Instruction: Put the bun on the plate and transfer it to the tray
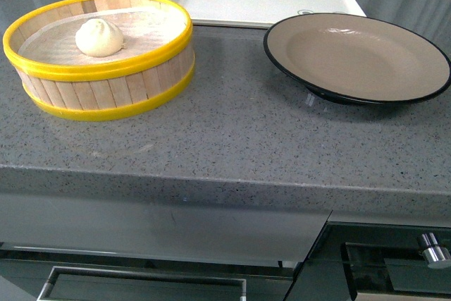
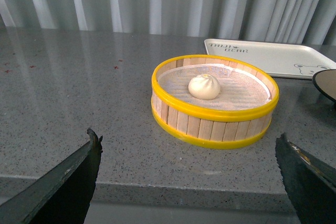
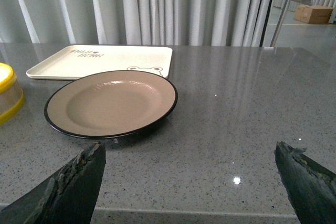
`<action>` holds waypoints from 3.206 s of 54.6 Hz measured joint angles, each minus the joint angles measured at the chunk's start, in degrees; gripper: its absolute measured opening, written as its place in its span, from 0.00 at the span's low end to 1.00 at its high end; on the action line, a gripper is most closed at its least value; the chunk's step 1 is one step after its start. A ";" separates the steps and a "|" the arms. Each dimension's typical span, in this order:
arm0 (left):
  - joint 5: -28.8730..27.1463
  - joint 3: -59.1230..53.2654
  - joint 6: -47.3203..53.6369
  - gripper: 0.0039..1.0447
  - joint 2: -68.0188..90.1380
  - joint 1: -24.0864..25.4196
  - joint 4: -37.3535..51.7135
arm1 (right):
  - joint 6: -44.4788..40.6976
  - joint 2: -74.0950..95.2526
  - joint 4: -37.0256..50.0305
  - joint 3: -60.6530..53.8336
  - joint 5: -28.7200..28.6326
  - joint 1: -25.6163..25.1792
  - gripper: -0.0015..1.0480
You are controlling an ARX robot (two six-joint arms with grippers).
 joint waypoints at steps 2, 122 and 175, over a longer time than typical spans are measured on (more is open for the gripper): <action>0.00 0.00 0.00 0.94 0.00 0.00 0.00 | 0.00 0.00 0.00 0.00 0.00 0.00 0.92; 9.49 58.64 11.67 0.94 96.74 -9.79 18.53 | 0.00 0.00 0.00 0.00 0.00 0.00 0.92; 1.57 65.09 6.40 0.94 104.45 -7.34 7.87 | 0.00 0.00 0.00 0.00 0.02 0.00 0.92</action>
